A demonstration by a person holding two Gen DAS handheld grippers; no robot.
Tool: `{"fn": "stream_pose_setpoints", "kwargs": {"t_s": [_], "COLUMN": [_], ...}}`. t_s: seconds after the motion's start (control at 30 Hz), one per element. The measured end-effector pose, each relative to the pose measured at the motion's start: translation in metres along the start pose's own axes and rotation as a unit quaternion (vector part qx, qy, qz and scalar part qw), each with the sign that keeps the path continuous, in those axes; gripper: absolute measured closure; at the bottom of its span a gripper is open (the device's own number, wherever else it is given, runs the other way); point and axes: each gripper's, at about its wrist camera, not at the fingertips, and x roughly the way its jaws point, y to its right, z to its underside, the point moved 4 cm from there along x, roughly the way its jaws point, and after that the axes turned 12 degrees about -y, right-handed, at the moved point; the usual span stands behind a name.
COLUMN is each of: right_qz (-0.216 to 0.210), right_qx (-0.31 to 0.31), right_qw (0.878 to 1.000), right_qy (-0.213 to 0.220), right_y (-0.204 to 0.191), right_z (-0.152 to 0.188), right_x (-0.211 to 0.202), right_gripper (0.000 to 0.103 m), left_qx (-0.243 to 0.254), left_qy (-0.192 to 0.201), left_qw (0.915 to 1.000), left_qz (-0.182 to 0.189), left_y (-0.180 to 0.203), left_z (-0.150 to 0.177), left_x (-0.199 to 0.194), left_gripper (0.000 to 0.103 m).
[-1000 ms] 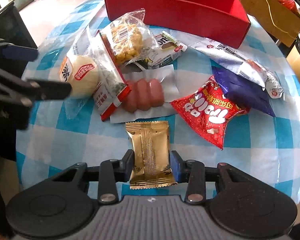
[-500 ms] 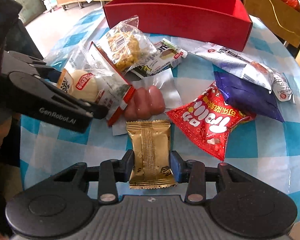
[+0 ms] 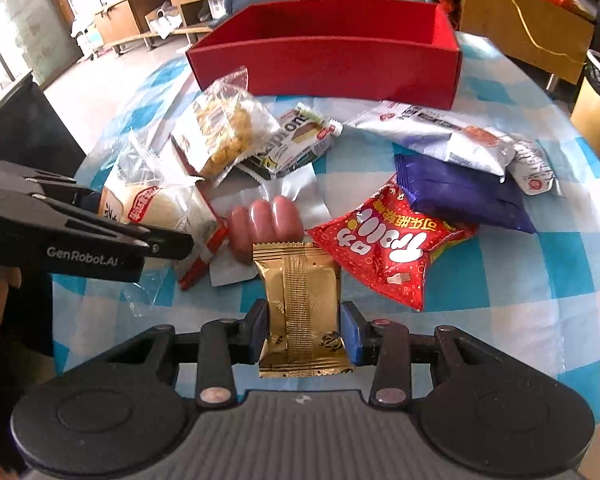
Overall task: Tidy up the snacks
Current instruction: 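Lift the gold packet with the right tool while the left tool grasps the white bun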
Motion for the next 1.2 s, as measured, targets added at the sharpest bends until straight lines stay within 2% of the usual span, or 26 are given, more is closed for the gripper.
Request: {"fn": "stream_pose_setpoints", "kwargs": {"t_s": [0.37,0.63,0.9,1.2], "right_qz": [-0.016,-0.029,-0.026,-0.014], "right_qx": [0.002,0.009,0.017,0.025], "right_qw": [0.999,0.999,0.997,0.994], "right_qy": [0.03,0.035,0.065,0.109], "right_y": [-0.005,-0.009,-0.006,0.008], "right_z": [0.005,-0.001,-0.036,-0.088], "right_x": [-0.026,-0.033,-0.04,-0.052], "right_gripper": [0.069,0.069,0.069,0.069], "left_qx": [0.005,-0.01,-0.026,-0.044], "left_qy": [0.009,0.011,0.026,0.054], "left_qw": [0.9999,0.9997,0.9985,0.9972], "left_qz": [0.0,0.021,0.04,0.028], "left_y": [0.013,0.007,0.005,-0.003], "left_z": [0.004,-0.001,-0.024,-0.072], "left_x": [-0.018,-0.019,-0.026,-0.035], "left_gripper": [0.037,0.037,0.037,0.037]}}
